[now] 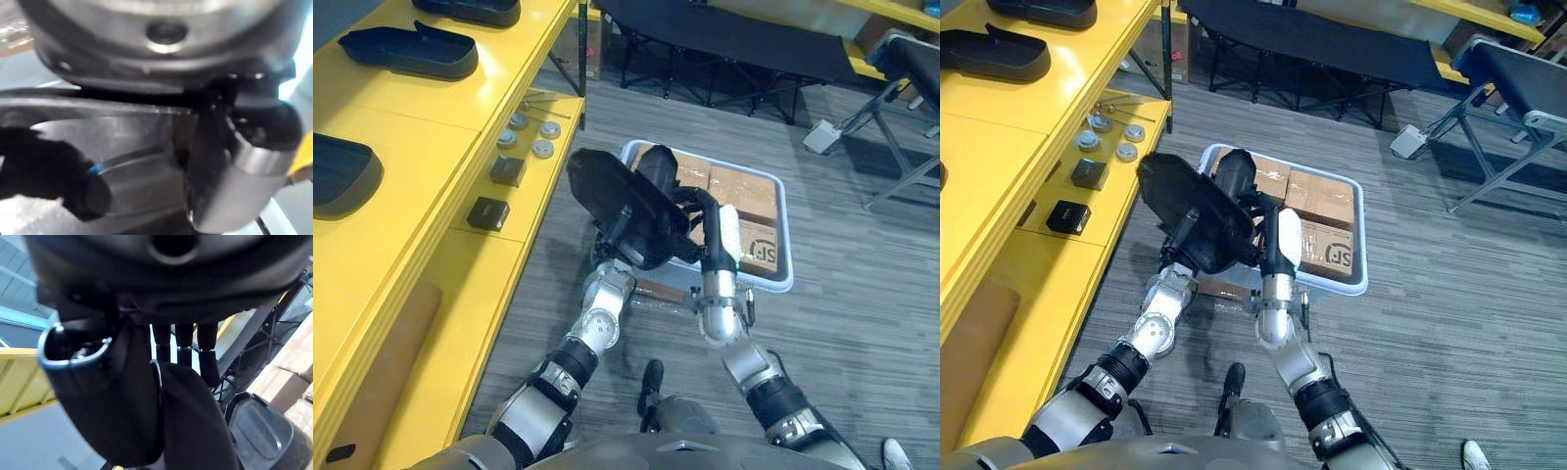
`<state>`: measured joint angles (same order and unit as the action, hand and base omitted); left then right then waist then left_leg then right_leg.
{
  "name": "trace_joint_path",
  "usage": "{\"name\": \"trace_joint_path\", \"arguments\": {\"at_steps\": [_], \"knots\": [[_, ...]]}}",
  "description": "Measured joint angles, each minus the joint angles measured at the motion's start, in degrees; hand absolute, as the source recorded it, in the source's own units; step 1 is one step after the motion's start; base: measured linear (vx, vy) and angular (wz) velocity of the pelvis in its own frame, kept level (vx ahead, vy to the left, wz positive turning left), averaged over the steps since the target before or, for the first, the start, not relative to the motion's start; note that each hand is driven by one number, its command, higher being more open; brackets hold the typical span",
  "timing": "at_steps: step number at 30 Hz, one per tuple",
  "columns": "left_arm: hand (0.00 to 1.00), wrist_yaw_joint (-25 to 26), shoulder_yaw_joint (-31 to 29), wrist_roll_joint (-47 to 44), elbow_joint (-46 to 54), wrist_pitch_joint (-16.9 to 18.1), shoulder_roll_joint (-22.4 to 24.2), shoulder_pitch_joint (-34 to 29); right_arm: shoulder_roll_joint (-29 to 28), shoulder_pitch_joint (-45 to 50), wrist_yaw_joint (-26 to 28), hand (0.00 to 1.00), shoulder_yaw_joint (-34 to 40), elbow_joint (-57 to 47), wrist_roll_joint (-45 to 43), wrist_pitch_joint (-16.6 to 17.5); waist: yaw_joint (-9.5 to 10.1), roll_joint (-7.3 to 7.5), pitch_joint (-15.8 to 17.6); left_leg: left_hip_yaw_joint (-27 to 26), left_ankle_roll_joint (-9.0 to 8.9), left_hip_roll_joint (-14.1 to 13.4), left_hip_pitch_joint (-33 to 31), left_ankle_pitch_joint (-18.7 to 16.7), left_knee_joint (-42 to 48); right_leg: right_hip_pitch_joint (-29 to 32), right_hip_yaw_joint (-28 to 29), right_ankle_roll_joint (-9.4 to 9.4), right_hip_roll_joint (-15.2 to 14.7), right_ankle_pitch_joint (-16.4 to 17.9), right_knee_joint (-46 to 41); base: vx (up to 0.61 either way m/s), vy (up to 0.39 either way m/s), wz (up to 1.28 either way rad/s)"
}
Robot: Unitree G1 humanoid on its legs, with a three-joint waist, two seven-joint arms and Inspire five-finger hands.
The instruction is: Walk over and take three plastic housings, then place them on the shelf
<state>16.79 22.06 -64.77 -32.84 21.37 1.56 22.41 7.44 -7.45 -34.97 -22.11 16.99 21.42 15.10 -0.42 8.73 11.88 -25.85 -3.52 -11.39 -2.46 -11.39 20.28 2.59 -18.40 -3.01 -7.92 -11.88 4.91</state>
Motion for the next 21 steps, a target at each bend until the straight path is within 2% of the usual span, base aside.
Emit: {"name": "trace_joint_path", "arguments": {"at_steps": [2, 3, 5, 9, 11, 12, 13, 15, 17, 19, 21], "knots": [[0.0, 4.08, -2.91, 12.79, 4.64, 1.46, -0.14, -1.73, -1.5, 2.29, 0.58, 1.0, -2.64, -0.91, -1.81, 0.71, 0.27, -0.32, -0.34, 0.01, -0.32, 0.01, 0.75, 0.36, -0.88, -0.4, -0.27, 0.22, -0.03, 0.4, 0.0, 0.0, 0.0, 0.0], [0.0, 5.19, -3.61, 15.81, 5.94, 1.91, -0.17, -2.46, -2.05, 2.53, 0.69, 1.0, -3.14, -1.24, -2.06, 0.72, 0.23, -0.53, -0.46, 0.01, -0.41, 0.0, 1.1, 0.43, -1.11, -0.67, -0.31, 0.32, -0.01, 0.47, 0.0, 0.04, 0.023, 0.01], [0.0, 11.4, -6.84, 29.85, 10.65, 2.82, -0.01, -5.11, -3.18, 3.66, 0.88, 1.0, -3.38, -2.87, -2.96, 0.83, 0.28, -1.25, -1.97, 0.0, -0.67, 0.22, 1.76, 0.93, -2.11, -0.84, -0.48, 0.42, 0.05, 0.69, 0.01, 0.06, 0.017, 0.02], [0.0, 18.62, -14.02, 47.26, 17.82, 3.33, 0.04, -9.07, -3.06, 4.78, 2.24, 1.0, -2.46, -6.12, -10.38, 0.82, 0.24, -2.18, -3.51, -0.19, -0.74, 0.83, 3.22, 1.34, -3.53, -1.61, -0.99, 0.43, 0.48, 0.71, 0.0, 0.05, 0.012, -0.01], [0.0, 24.26, -18.7, 63.77, 23.59, 2.58, -0.64, -13.25, -3.28, 7.52, 5.99, 1.0, -0.13, -9.02, -24.13, 1.67, 0.51, -2.8, -4.76, -0.26, -0.74, 0.96, 3.54, 1.34, -4.04, -1.72, -1.26, 0.51, 0.48, 0.94, 0.01, 0.03, 0.056, 0.0], [0.0, 25.21, -19.3, 66.45, 25.8, 2.1, -1.17, -14.58, -3.33, 8.33, 6.97, 1.0, 0.58, -9.93, -26.8, 1.73, 0.77, -2.91, -4.85, -0.35, -0.76, 1.08, 3.78, 1.39, -4.29, -1.79, -1.37, 0.62, 0.43, 1.2, 0.01, 0.0, 0.05, 0.0], [0.0, 26.55, -20.35, 71.17, 29.98, 1.34, -2.03, -17.47, -3.34, 10.18, 9.94, 1.0, 1.93, -12.27, -33.19, 1.91, 1.22, -3.28, -5.15, -0.42, -0.76, 1.27, 4.16, 1.46, -4.67, -1.77, -1.68, 0.81, 0.3, 1.69, 0.01, -0.02, 0.031, 0.0], [0.0, 27.34, -21.87, 76.39, 34.96, 0.74, -2.66, -21.57, -3.25, 12.6, 15.03, 1.0, 3.64, -15.9, -41.48, 1.96, 1.78, -4.04, -5.69, -0.48, -0.78, 1.63, 4.69, 1.6, -5.35, -1.94, -1.77, 0.92, 0.15, 2.49, 0.01, 0.0, 0.04, 0.01], [0.0, 27.67, -23.45, 80.78, 38.04, 0.74, -2.91, -26.32, -3.26, 14.96, 23.65, 1.0, 4.82, -19.47, -50.68, 1.77, 1.81, -5.19, -6.88, -0.51, -0.86, 1.99, 5.41, 1.94, -6.53, -2.26, -1.94, 1.15, 0.05, 2.81, 0.01, 0.03, 0.043, 0.03], [0.0, 27.04, -23.57, 81.36, 38.2, 0.74, -3.5, -27.96, -3.23, 15.83, 28.34, 1.0, 4.95, -20.82, -54.81, 1.12, 1.81, -5.61, -7.51, -0.51, -0.97, 2.01, 5.84, 2.15, -7.03, -2.5, -2.08, 1.27, 0.13, 2.99, 0.02, 0.01, 0.017, 0.0], [0.0, 23.03, -23.58, 80.02, 38.72, 0.83, -4.25, -29.75, -3.23, 17.01, 32.01, 1.0, 5.62, -22.45, -55.47, -1.2, 1.69, -5.85, -8.25, -0.53, -1.15, 2.06, 6.14, 2.44, -7.68, -2.55, -2.2, 1.29, 0.21, 3.27, 0.02, 0.0, 0.0, 0.0]]}}
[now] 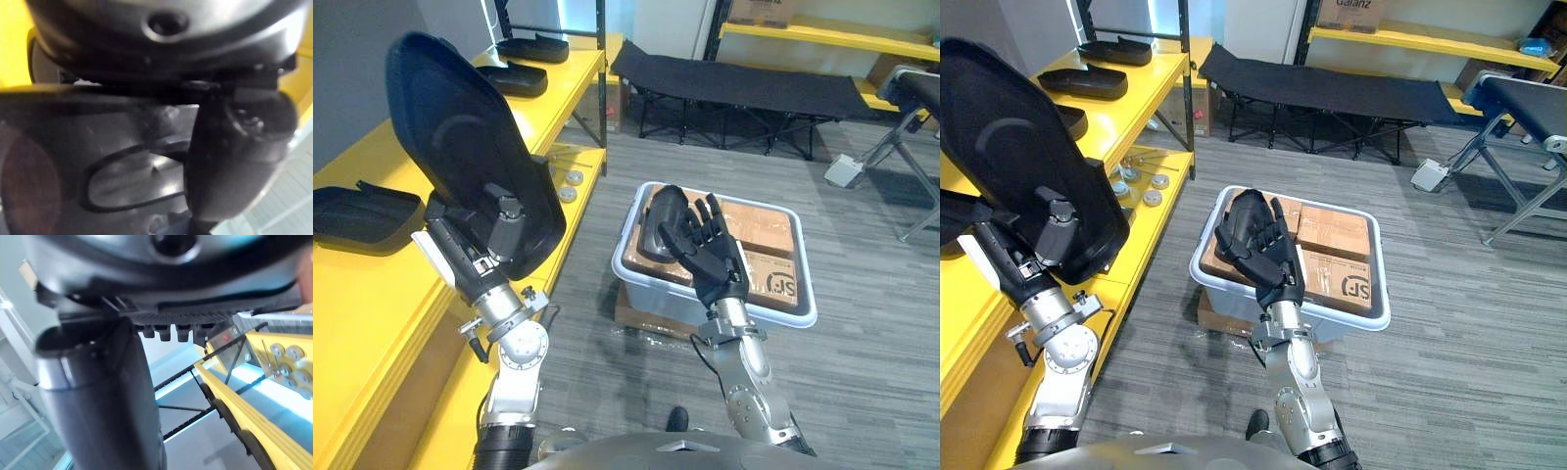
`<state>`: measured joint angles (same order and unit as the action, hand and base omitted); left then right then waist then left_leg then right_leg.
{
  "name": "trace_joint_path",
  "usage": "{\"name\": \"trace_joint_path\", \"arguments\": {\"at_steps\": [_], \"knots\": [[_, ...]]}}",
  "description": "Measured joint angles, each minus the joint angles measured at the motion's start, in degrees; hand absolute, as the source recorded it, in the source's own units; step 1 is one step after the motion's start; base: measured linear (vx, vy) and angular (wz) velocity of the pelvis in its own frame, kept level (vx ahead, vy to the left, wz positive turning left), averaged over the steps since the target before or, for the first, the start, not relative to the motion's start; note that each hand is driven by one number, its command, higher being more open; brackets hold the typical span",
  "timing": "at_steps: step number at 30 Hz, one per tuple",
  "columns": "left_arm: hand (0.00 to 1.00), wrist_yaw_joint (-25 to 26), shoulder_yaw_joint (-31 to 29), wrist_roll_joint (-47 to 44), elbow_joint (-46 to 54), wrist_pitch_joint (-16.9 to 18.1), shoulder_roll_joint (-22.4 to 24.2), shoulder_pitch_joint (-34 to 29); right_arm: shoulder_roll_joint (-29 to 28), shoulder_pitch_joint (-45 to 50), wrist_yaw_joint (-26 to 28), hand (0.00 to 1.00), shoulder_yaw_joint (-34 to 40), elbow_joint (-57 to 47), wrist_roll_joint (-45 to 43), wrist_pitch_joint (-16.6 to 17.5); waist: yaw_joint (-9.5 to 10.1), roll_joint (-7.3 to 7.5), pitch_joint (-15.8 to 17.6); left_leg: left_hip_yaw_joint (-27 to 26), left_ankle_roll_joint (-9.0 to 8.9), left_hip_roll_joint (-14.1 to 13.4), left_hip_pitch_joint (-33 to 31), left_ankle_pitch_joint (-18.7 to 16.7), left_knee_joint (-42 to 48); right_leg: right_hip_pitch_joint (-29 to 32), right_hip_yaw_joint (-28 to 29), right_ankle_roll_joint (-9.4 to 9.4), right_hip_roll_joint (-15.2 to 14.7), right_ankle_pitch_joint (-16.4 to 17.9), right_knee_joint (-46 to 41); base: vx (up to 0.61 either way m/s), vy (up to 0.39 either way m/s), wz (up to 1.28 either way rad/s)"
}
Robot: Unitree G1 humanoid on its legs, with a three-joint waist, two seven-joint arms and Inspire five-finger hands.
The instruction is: Walk over and take three plastic housings, then place them on the shelf
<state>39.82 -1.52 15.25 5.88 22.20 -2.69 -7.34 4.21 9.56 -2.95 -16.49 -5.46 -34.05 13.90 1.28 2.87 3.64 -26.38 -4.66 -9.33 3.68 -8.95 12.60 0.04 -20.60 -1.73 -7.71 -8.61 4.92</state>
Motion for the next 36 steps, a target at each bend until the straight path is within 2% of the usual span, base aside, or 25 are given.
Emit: {"name": "trace_joint_path", "arguments": {"at_steps": [2, 3, 5, 8, 11, 15, 20, 23, 24, 26, 31, 36], "knots": [[0.0, -8.32, 0.69, -7.63, 3.07, 0.09, -0.69, -2.28, 0.16, 1.51, 1.4, 1.0, 1.37, -1.12, 5.11, -2.78, -0.09, -0.15, -0.07, -0.2, -0.07, 0.02, 0.02, 0.05, -0.3, 0.17, -0.02, -0.15, 0.01, 0.24, 0.0, 0.0, 0.013, -0.02], [0.0, -10.46, 0.79, -10.31, 4.04, 0.11, -0.83, -3.03, 0.31, 2.06, 1.44, 1.0, 1.71, -1.26, 6.86, -3.58, -0.1, -0.22, -0.12, -0.34, -0.08, 0.05, 0.05, 0.06, -0.44, 0.27, -0.01, -0.12, 0.0, 0.27, 0.0, 0.0, 0.037, -0.09], [0.0, -18.84, 2.14, -22.15, 8.26, 0.2, -0.68, -6.65, 0.97, 4.5, 1.48, 1.0, 3.12, -1.28, 13.72, -7.32, -0.15, -0.77, -0.33, -1.34, -0.13, 0.22, 0.53, 0.16, -1.16, 0.65, 0.32, -0.04, -0.03, 0.31, -0.01, 0.02, 0.045, -0.17], [0.0, -24.9, 2.26, -31.66, 11.21, 0.28, -0.57, -9.64, 2.86, 7.31, 2.07, 1.0, 4.71, -0.72, 17.24, -11.33, -0.31, -2.0, -0.89, -2.12, -0.15, 0.33, 1.07, 0.17, -1.94, 0.85, 0.59, 0.1, 0.05, 0.28, -0.01, 0.04, 0.048, -0.12], [0.0, -27.47, -0.78, -35.1, 12.93, 0.41, -0.53, -11.47, 4.42, 7.6, 3.94, 1.0, 5.61, 1.98, 17.33, -12.18, -0.19, -2.65, -1.25, -2.84, -0.18, 0.13, 2.08, 0.2, -2.73, 0.71, 0.91, 0.43, 0.56, 0.63, 0.01, 0.03, 0.034, -0.13], [0.0, -28.01, -6.61, -35.07, 15.1, 0.34, -0.55, -12.61, 4.99, 6.82, 6.64, 1.0, 4.97, 2.68, 16.86, -12.21, 0.37, -2.78, -1.27, -1.61, 0.16, -0.19, 2.48, 0.48, -3.25, -0.34, -0.88, 0.72, 0.84, 1.82, 0.01, 0.01, 0.011, 0.1], [0.0, -28.6, -13.13, -34.86, 19.2, -0.08, -0.22, -14.16, 5.05, 1.19, 6.92, 1.0, -0.74, 3.56, 15.0, -12.18, 4.81, -2.84, -1.29, 4.75, 0.23, -0.13, 0.64, 1.75, -4.1, -2.23, -7.79, 0.76, 0.53, 2.67, 0.02, 0.04, 0.026, 0.61], [0.0, -29.88, -18.44, -35.0, 21.11, 0.02, 2.37, -17.18, 4.43, -4.25, 6.32, 1.0, -3.76, 6.49, 13.31, -11.7, 8.85, -3.04, -1.46, 10.07, -0.11, 0.42, 0.34, 2.58, -5.22, -4.99, -13.13, -0.62, 0.17, 2.84, 0.02, 0.06, 0.056, 0.77], [0.0, -29.98, -18.79, -35.01, 21.24, 0.05, 2.6, -17.46, 4.42, -4.53, 6.31, 1.0, -3.75, 6.74, 13.31, -11.6, 9.16, -3.05, -1.47, 10.5, -0.08, 0.54, 0.29, 2.62, -5.27, -5.18, -13.52, -0.67, 0.07, 2.85, 0.02, 0.05, 0.091, 0.73], [0.0, -31.15, -22.32, -35.2, 21.65, 0.47, 4.04, -19.41, 4.49, -7.1, 6.1, 1.0, -3.32, 8.7, 13.3, -10.58, 11.57, -2.91, -1.69, 13.42, 0.14, 1.56, -1.01, 3.11, -5.57, -5.64, -16.07, -1.4, -0.72, 2.63, 0.02, 0.02, 0.124, 0.62], [0.0, -34.51, -25.53, -35.42, 21.67, 0.55, 5.15, -20.35, 3.92, -10.27, 4.8, 1.0, -3.26, 11.32, 13.33, -9.74, 14.26, -2.66, -1.63, 16.7, 0.69, 3.72, -1.69, 3.44, -5.76, -7.05, -18.88, -1.73, -2.62, 2.52, 0.01, 0.0, 0.133, 0.39], [0.0, -36.66, -25.77, -35.4, 21.66, 0.55, 5.2, -21.78, 2.53, -10.87, 4.19, 1.0, -4.58, 11.61, 13.68, -9.77, 14.33, -2.15, -1.54, 17.79, 1.22, 4.56, -2.99, 2.99, -4.45, -7.13, -19.78, -2.41, -3.46, 2.82, -0.03, -0.01, 0.073, 0.12]]}}
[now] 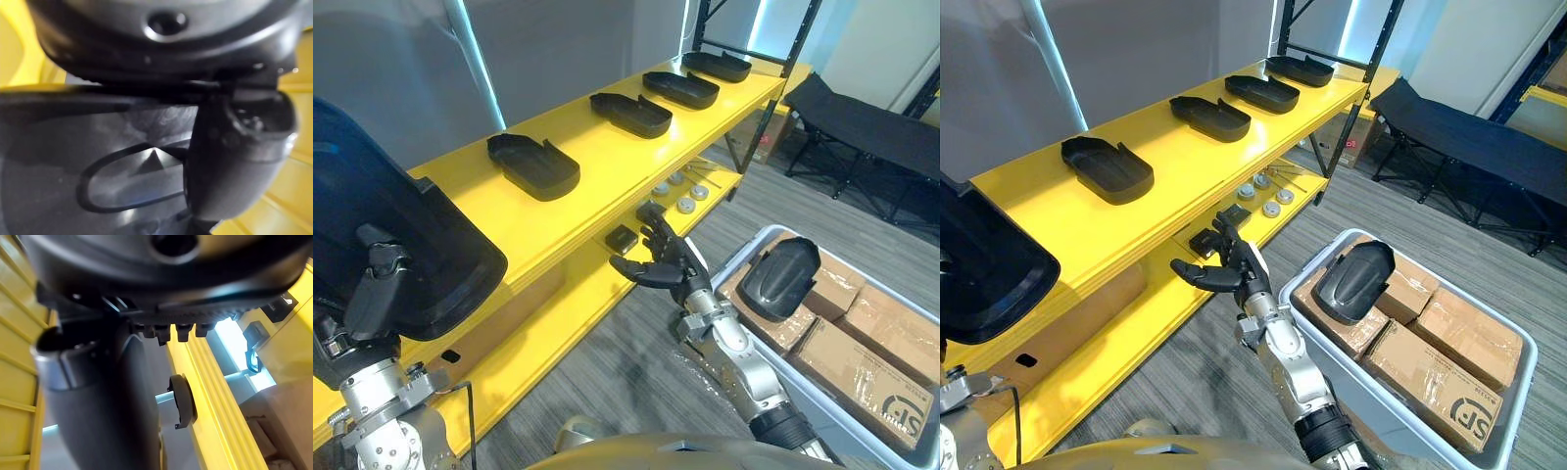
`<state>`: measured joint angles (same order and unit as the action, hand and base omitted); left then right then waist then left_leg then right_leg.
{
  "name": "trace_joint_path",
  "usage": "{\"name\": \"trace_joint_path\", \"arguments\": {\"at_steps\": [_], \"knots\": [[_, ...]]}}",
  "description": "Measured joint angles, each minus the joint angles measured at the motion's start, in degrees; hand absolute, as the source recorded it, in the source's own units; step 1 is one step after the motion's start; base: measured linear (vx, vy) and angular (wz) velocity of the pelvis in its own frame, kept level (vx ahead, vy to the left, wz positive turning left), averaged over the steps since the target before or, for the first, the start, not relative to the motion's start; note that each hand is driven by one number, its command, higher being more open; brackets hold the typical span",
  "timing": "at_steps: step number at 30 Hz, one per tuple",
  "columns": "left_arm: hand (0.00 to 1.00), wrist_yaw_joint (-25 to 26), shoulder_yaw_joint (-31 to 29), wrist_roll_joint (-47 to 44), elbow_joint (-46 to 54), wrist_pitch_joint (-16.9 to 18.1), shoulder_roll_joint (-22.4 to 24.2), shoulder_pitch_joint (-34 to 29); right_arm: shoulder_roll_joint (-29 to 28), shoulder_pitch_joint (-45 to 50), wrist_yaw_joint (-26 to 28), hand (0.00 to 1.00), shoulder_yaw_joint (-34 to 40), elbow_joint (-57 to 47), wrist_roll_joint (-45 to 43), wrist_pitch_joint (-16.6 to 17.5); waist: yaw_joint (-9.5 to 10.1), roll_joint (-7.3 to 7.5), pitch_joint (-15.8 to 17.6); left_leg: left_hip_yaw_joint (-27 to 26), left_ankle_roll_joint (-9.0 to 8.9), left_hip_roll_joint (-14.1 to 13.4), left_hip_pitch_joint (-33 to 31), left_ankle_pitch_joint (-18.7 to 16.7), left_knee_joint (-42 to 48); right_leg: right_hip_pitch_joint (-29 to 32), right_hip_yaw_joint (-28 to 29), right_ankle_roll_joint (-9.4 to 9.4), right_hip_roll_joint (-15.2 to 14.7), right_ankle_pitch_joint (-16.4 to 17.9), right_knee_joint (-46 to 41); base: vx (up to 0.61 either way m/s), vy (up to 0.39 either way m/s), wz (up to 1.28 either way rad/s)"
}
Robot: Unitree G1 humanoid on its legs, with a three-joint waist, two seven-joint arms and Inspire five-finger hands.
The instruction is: Walk over and take three plastic housings, then place them on the shelf
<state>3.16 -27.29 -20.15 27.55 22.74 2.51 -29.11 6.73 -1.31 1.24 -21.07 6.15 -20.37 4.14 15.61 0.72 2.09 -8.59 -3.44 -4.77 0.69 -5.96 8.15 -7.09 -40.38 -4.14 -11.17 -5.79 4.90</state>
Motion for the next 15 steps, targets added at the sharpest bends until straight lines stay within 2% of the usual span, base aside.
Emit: {"name": "trace_joint_path", "arguments": {"at_steps": [3, 6, 8, 9, 10, 12, 14, 15], "knots": [[0.0, -1.47, 0.77, -0.45, -0.01, -0.06, 0.05, -0.02, 0.55, 0.3, 0.05, 1.0, 0.22, 0.0, 2.03, -0.54, -0.75, -0.02, 0.2, 1.4, 0.43, 0.11, -2.3, -0.09, 1.91, -0.92, -2.97, -0.25, -0.13, -0.19, -0.31, 0.01, 0.011, 0.42], [0.0, -4.73, 2.78, -0.63, -0.02, -0.17, -0.04, 0.99, 1.51, 1.36, -0.26, 1.0, 1.62, -0.06, 2.34, -1.05, -2.68, -0.58, 1.57, 2.86, 1.54, 0.98, -3.79, 0.94, 2.63, -4.04, -9.35, -0.96, -0.72, 0.84, -0.33, -0.04, 0.014, 0.92], [0.0, -6.68, 4.39, -2.48, -0.03, -0.21, -0.04, 1.62, 2.62, 1.77, -0.61, 1.0, 2.03, -0.05, 6.38, -1.05, -2.52, -1.65, 2.69, 3.73, 2.05, 1.31, -4.26, 0.97, 2.62, -4.44, -10.58, -1.32, -1.17, 1.51, -1.31, -0.07, 0.064, 0.56], [0.0, -6.68, 4.48, -2.56, -0.04, -0.22, -0.04, 1.62, 2.61, 1.78, -0.57, 1.0, 2.13, -0.05, 7.08, -1.04, -2.56, -2.07, 3.07, 3.69, 2.13, 1.26, -4.22, 0.94, 2.7, -4.4, -10.67, -1.39, -1.5, 2.09, -2.28, -0.06, 0.082, 0.36], [0.0, -6.82, 4.56, -2.43, -0.04, -0.24, -0.12, 1.68, 2.62, 1.91, -0.5, 1.0, 2.4, -0.05, 8.33, -1.01, -3.43, -2.87, 3.94, 2.66, 2.31, 0.91, -4.18, 1.02, 2.72, -4.3, -11.32, -1.5, -2.52, 3.23, -4.58, -0.03, 0.077, 0.33], [0.0, -7.55, 5.08, -2.3, -0.04, -0.24, -0.45, 1.81, 2.91, 2.29, -0.47, 1.0, 2.62, -0.06, 8.26, -0.99, -4.08, -3.43, 4.42, 0.92, 2.55, 0.45, -4.22, 1.45, 2.7, -3.65, -11.46, -1.62, -3.9, 4.86, -7.96, -0.02, 0.099, 0.32], [0.0, -8.5, 6.7, -2.32, -0.05, -0.24, -1.82, 2.37, 3.11, 3.18, -0.2, 1.0, 3.24, -0.12, 8.29, -0.82, -4.54, -3.0, 4.95, 2.09, 2.25, 1.21, -4.2, 2.15, 2.75, -2.49, -9.09, -1.51, -5.8, 8.05, -13.11, 0.0, 0.104, 0.39], [0.0, -9.14, 7.8, -2.33, -0.33, -0.28, -2.84, 3.08, 3.06, 3.68, -0.21, 1.0, 3.91, -0.14, 8.35, -0.37, -5.15, -2.48, 5.28, 3.6, 2.26, 1.91, -4.47, 2.77, 2.66, -1.84, -5.94, -1.01, -6.0, 10.12, -15.08, -0.02, 0.056, 0.85]]}}
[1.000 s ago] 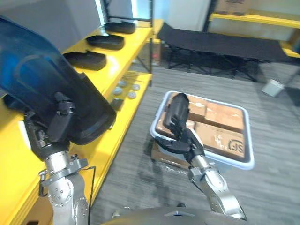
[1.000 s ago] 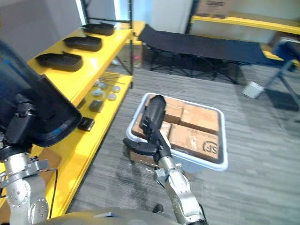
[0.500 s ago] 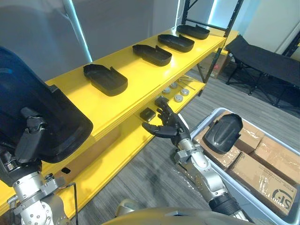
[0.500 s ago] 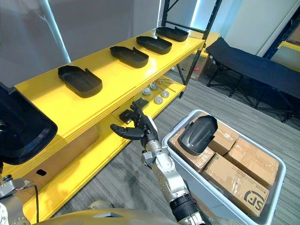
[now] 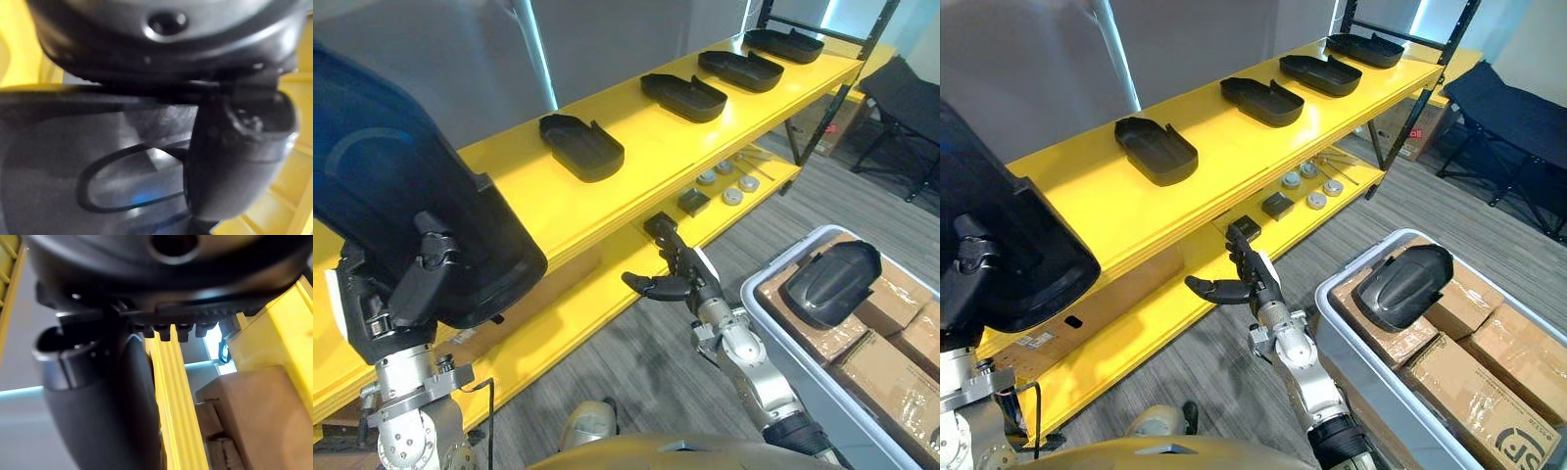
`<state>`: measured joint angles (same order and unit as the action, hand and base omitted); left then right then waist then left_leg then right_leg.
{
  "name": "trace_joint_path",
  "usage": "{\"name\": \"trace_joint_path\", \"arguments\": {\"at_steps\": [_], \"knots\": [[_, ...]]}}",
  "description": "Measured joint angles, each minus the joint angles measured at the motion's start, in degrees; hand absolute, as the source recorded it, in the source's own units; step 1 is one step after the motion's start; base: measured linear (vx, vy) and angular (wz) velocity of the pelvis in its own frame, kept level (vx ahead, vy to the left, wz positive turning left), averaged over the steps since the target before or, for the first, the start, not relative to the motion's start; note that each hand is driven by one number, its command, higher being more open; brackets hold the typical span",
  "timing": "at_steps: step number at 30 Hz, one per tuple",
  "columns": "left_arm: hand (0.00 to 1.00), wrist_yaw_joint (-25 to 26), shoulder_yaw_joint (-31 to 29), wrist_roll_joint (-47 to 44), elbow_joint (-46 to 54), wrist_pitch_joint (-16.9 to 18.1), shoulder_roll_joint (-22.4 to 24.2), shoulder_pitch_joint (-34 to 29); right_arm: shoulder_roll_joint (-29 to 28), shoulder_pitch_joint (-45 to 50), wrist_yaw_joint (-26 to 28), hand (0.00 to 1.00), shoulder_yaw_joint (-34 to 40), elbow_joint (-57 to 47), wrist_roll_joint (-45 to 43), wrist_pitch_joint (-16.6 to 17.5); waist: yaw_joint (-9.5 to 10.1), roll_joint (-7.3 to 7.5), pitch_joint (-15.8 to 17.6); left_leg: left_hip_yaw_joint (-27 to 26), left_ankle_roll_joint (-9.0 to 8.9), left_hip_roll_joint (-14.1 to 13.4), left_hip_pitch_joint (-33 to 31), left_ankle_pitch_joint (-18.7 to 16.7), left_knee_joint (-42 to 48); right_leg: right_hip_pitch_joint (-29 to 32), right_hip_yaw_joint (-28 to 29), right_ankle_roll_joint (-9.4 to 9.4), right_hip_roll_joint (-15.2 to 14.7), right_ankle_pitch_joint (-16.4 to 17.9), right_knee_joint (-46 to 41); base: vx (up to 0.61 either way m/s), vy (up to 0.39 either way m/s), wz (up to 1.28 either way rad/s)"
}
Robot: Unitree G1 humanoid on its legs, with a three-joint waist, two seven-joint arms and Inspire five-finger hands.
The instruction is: Walk over and take three plastic housings, then place them on the shelf
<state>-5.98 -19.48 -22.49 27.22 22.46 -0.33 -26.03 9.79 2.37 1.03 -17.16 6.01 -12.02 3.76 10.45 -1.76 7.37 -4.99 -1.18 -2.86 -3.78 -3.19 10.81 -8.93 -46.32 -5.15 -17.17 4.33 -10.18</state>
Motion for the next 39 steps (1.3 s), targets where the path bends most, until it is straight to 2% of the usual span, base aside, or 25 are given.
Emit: {"name": "trace_joint_path", "arguments": {"at_steps": [2, 3, 5, 10, 13, 18, 22, 24, 25, 26, 27, 28, 30, 31, 32, 33, 34, 35, 36, 37, 38, 39], "knots": [[0.0, -2.2, 4.04, 0.07, -1.25, -0.14, -2.17, 1.87, -0.14, 1.66, -0.11, 1.0, 2.22, -0.09, 0.1, 1.59, -1.48, 1.13, 0.56, 3.81, 0.16, 2.06, 0.1, 1.33, -1.02, 0.87, 7.35, -0.11, -0.39, 4.2, -3.7, -0.03, 0.008, 0.97], [0.0, -2.65, 4.74, 0.08, -1.38, -0.15, -2.29, 1.85, -0.16, 1.84, -0.11, 1.0, 2.48, -0.09, 0.1, 2.01, -1.51, 1.22, 0.55, 4.14, 0.14, 2.41, 0.22, 1.69, -1.3, 0.96, 7.63, -0.52, -0.79, 4.68, -4.42, -0.01, -0.024, 0.55], [0.0, -3.55, 5.89, 0.07, -1.49, -0.14, -2.28, 1.68, 0.14, 1.42, 0.19, 1.0, 3.11, -0.09, 0.1, 3.39, -1.14, 0.27, 1.06, 4.47, -0.1, 2.29, 0.09, 2.51, -1.49, 0.95, 7.44, -0.87, -0.73, 5.14, -5.0, -0.01, -0.039, 0.22], [0.0, -1.82, 6.47, -0.45, -1.48, 0.11, -1.35, 0.49, 1.58, 0.21, 2.71, 1.0, 1.79, -0.09, 2.54, 4.6, -0.99, -1.5, 1.66, 3.56, -0.93, 0.73, 0.0, 3.85, -2.11, 0.9, 7.63, -1.4, 0.8, 4.79, -4.86, -0.07, -0.048, 0.07], [0.0, -0.9, 7.02, -2.25, -1.48, 0.11, -0.26, -0.03, 1.74, 0.13, 3.44, 1.0, 0.74, -0.09, 2.74, 4.69, -1.07, -1.44, 1.78, 3.5, -0.96, -0.29, -0.6, 3.63, -1.85, 0.93, 7.12, -0.4, 1.38, 5.57, -4.78, -0.1, -0.03, 0.05], [0.0, -0.9, 7.18, -2.66, -1.5, 0.13, 0.11, -1.77, 1.76, 0.13, 2.58, 1.0, 1.48, -1.75, 2.08, 6.86, -0.87, -0.99, 2.05, 1.18, -0.62, -0.89, -2.52, 2.24, 1.25, 0.9, 5.52, -1.26, 0.21, 6.94, -6.84, -0.05, 0.01, 0.2], [0.0, -4.19, 5.0, -4.99, -1.48, 0.15, 0.55, -1.62, 0.41, -0.43, -1.08, 1.0, 2.52, -4.54, 2.5, 9.83, -0.14, 0.32, 2.1, 1.18, -0.19, 1.14, -4.05, 0.1, 4.36, -0.09, 3.03, -3.51, -2.88, 8.72, -9.45, 0.04, 0.064, 0.35], [0.0, -6.77, 2.81, -4.9, -1.44, 0.19, 0.39, -1.57, -1.03, -1.17, -3.06, 1.0, 4.09, -4.54, 2.45, 11.11, 0.61, 1.7, 1.72, 0.91, 0.5, 2.58, -3.81, -1.54, 5.41, -1.56, 2.52, -6.48, -4.05, 7.99, -10.39, 0.13, 0.103, 0.43], [0.0, -7.36, 2.01, -4.9, -1.44, 0.37, 0.36, -1.24, -1.32, -1.53, -3.21, 1.0, 5.26, -4.59, 2.24, 12.67, 0.41, 2.15, 1.39, 2.26, 0.93, 3.28, -3.82, -1.79, 5.42, -0.08, 5.73, -8.29, -5.92, 6.64, -15.31, 0.16, 0.115, 0.52], [0.0, -7.67, 1.35, -4.87, -1.4, 0.45, 0.19, -0.91, -1.57, -2.07, -3.21, 1.0, 5.81, -4.61, 2.1, 13.98, 0.44, 2.55, 1.15, 2.6, 1.3, 3.88, -3.54, -0.89, 5.09, 2.11, 8.85, -9.14, -7.33, 5.3, -19.41, 0.14, 0.12, 0.49], [0.0, -7.76, 0.73, -4.88, -1.36, 0.61, -0.06, -0.84, -1.56, -2.83, -3.16, 1.0, 5.87, -4.61, 2.1, 14.5, 0.54, 2.85, 0.99, 2.54, 1.56, 4.23, -3.45, -0.59, 4.92, 3.39, 10.43, -9.24, -8.1, 4.64, -21.56, 0.18, 0.128, 0.23], [0.0, -7.55, -0.4, -4.84, -1.34, 0.72, -0.6, -0.5, -1.56, -4.99, -2.76, 1.0, 5.99, -4.55, 2.15, 15.19, 0.5, 2.86, 1.06, 3.02, 1.91, 4.52, -2.95, -0.44, 4.45, 5.28, 12.41, -8.76, -9.28, 2.88, -25.18, 0.19, 0.102, 0.1], [0.0, -6.09, -0.75, -4.81, -1.38, 0.68, -2.05, 1.26, -1.38, -8.71, -1.42, 1.0, 6.58, -4.42, 2.04, 16.1, 0.42, 1.45, 1.88, 4.45, 2.34, 4.05, 0.43, -0.34, 2.01, 7.06, 14.4, -5.3, -9.56, 5.01, -29.81, 0.12, 0.051, 0.11], [0.0, -5.29, -0.96, -4.84, -1.38, 0.69, -3.3, 3.15, -0.69, -11.04, -0.51, 1.0, 6.62, -4.4, 1.62, 17.02, 0.41, 0.01, 2.3, 5.47, 2.8, 3.5, 2.6, -0.87, 0.13, 7.6, 15.08, -2.4, -8.22, 7.71, -29.38, 0.05, -0.009, 0.22], [0.0, -4.33, -1.14, -4.89, -1.44, 0.69, -4.61, 5.91, 0.11, -13.99, 0.42, 1.0, 6.69, -4.4, 1.08, 18.06, 0.03, -0.46, 2.21, 6.88, 2.69, 2.91, 3.22, -1.11, -0.34, 9.56, 17.04, 0.27, -6.1, 9.28, -27.62, 0.05, -0.029, 0.32], [0.0, -3.88, -1.09, -4.91, -1.64, 0.7, -5.22, 7.56, 0.49, -15.37, 0.52, 1.0, 6.81, -4.4, 0.96, 18.67, -0.21, -0.66, 2.19, 7.8, 2.57, 2.61, 3.15, -1.18, -0.33, 10.68, 18.55, 1.1, -4.91, 9.78, -26.34, 0.04, -0.096, 0.63], [0.0, -3.04, -0.63, -4.89, -2.6, 0.7, -6.26, 10.91, 1.36, -17.5, -0.19, 1.0, 7.2, -4.4, 1.16, 20.64, -1.05, -0.97, 2.16, 10.17, 2.29, 2.14, 2.84, -1.32, -0.32, 12.28, 22.07, 1.69, -2.68, 10.09, -23.32, 0.04, -0.151, 0.99], [0.0, -1.93, -0.03, -4.9, -3.78, 0.7, -7.12, 13.5, 1.73, -18.57, -0.55, 1.0, 8.03, -4.59, 0.72, 22.92, -1.97, -0.95, 2.07, 12.59, 1.75, 1.84, 2.23, -1.24, -0.36, 12.59, 25.43, 1.41, -0.64, 9.66, -18.68, 0.04, -0.183, 1.11], [0.0, -1.49, 0.24, -4.9, -4.45, 0.69, -7.45, 14.41, 1.74, -18.88, -0.52, 1.0, 8.54, -4.9, 0.22, 23.65, -2.25, -0.71, 1.95, 13.25, 0.93, 1.84, 2.15, -1.37, -0.61, 12.26, 26.4, 0.82, -0.01, 9.27, -15.62, 0.06, -0.265, 1.16], [0.0, -0.35, 0.47, -4.89, -5.34, 0.47, -8.07, 14.9, 1.6, -19.07, -0.58, 1.0, 9.32, -5.94, -0.22, 24.41, -2.21, 0.79, 1.24, 13.39, -0.62, 2.31, 2.23, -0.87, -1.73, 10.89, 27.04, 0.69, 0.1, 9.2, -9.71, 0.07, -0.269, 0.87], [0.0, 0.22, 0.41, -4.83, -5.77, 0.33, -8.08, 14.74, 1.78, -19.11, -0.4, 1.0, 9.73, -6.43, -0.19, 24.8, -2.21, 1.77, 0.76, 13.35, -1.87, 2.34, 2.31, -0.38, -2.36, 10.09, 27.24, -1.25, 0.25, 6.8, -7.99, 0.14, -0.36, 1.08], [0.0, 0.62, 0.54, -4.81, -6.7, -0.21, -7.38, 13.77, 2.39, -19.24, -0.01, 1.0, 10.7, -6.63, -0.28, 25.68, -2.19, 1.12, 0.27, 12.97, -3.24, 1.07, 2.77, 0.51, -3.18, 8.43, 24.92, -2.06, 1.19, 3.17, -6.33, 0.17, -0.331, 0.82]]}}
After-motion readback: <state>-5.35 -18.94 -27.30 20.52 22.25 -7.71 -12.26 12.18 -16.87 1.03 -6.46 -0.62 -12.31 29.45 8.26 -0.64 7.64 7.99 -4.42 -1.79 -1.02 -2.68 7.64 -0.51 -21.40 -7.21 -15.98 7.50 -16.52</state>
